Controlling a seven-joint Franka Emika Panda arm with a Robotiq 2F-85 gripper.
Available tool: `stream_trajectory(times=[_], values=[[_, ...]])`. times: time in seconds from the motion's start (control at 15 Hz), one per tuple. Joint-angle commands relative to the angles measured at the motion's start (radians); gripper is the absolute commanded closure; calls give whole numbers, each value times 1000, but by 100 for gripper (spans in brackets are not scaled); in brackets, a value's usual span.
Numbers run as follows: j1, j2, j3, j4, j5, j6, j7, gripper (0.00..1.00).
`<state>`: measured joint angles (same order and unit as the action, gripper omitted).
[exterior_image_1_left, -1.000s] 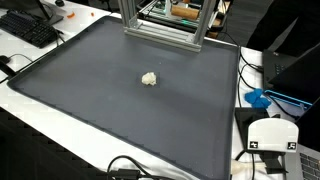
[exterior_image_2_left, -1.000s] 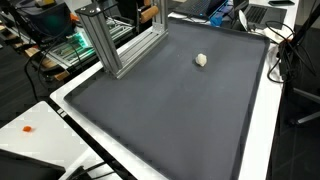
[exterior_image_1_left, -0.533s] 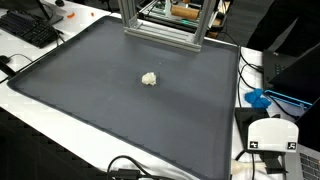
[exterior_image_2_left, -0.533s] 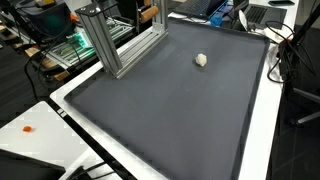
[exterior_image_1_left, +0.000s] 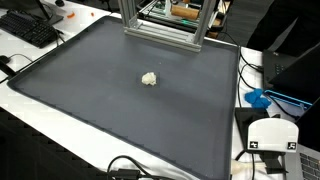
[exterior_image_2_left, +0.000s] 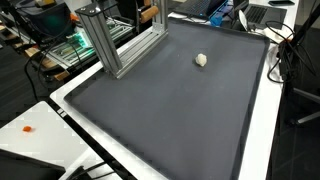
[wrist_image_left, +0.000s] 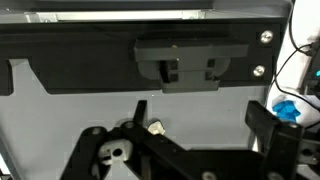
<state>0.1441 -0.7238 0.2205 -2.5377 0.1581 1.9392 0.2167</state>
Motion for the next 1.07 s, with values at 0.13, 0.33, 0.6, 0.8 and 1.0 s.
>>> stream_trajectory(times=[0.13,0.33,0.6,0.8,1.0], values=[[8,-50,21,-73,4,3,40,0],[12,-55,24,-90,4,4,41,0],[16,-57,26,-105,6,-1,42,0],[20,-58,28,-118,8,8,40,0],[24,-56,30,-122,12,4,46,0]])
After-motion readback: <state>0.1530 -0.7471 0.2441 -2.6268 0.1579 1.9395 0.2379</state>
